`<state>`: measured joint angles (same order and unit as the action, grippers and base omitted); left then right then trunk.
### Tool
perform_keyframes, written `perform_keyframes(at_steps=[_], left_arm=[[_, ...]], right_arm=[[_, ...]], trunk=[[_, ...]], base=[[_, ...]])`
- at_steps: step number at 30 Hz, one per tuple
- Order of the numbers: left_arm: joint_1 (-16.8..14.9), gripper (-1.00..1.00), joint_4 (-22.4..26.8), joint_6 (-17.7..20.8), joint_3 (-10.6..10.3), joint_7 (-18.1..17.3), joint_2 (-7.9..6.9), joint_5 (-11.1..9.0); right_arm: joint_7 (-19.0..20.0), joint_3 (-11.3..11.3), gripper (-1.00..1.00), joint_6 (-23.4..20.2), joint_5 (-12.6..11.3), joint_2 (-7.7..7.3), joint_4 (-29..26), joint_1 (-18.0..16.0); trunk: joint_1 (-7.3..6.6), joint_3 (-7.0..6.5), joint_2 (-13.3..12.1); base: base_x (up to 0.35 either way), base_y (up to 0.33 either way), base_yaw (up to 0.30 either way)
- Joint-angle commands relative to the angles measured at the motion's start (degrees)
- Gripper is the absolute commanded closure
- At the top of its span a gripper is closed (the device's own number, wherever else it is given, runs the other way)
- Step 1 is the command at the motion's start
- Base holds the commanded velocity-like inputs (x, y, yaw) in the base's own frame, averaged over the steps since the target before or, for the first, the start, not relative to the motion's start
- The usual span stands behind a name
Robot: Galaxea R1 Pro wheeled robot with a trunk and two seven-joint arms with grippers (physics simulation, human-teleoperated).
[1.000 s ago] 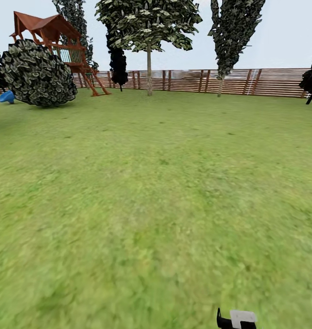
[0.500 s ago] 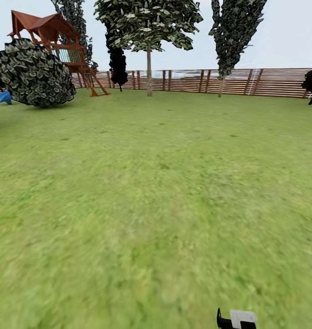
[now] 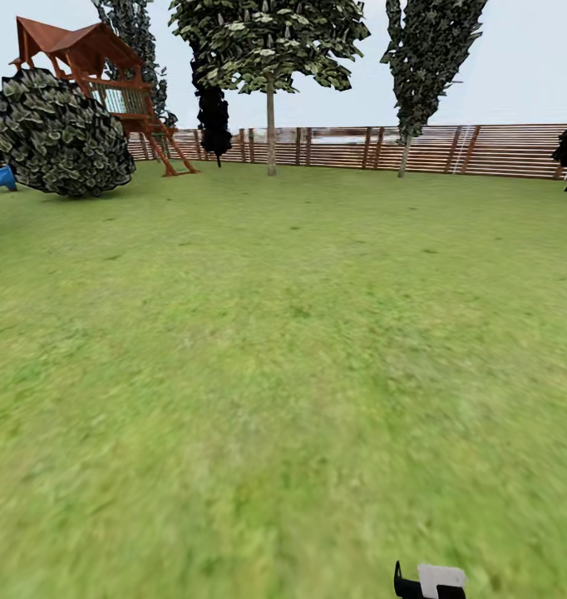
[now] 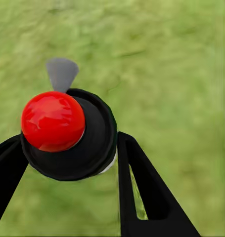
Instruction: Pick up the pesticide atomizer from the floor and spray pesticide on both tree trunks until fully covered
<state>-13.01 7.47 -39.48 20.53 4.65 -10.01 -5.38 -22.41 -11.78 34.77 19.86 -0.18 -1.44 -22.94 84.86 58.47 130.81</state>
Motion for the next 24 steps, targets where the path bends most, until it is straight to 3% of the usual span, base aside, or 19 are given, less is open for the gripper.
perform_keyframes(at_steps=[1, 24], left_arm=[[0.00, 1.00, 0.01, -0.04, 0.00, 0.01, -0.01, -0.04], [0.00, 1.00, 0.01, -0.07, -0.05, 0.01, 0.08, 0.02]], right_arm=[[0.00, 0.00, -1.00, 0.00, 0.00, 0.00, 0.00, 0.00], [0.00, 0.00, -1.00, 0.03, 0.00, 0.00, 0.01, 0.00]], trunk=[[0.00, 0.00, 0.00], [0.00, 0.00, 0.00]], base=[[0.337, 0.000, 0.000], [0.337, 0.081, 0.000]])
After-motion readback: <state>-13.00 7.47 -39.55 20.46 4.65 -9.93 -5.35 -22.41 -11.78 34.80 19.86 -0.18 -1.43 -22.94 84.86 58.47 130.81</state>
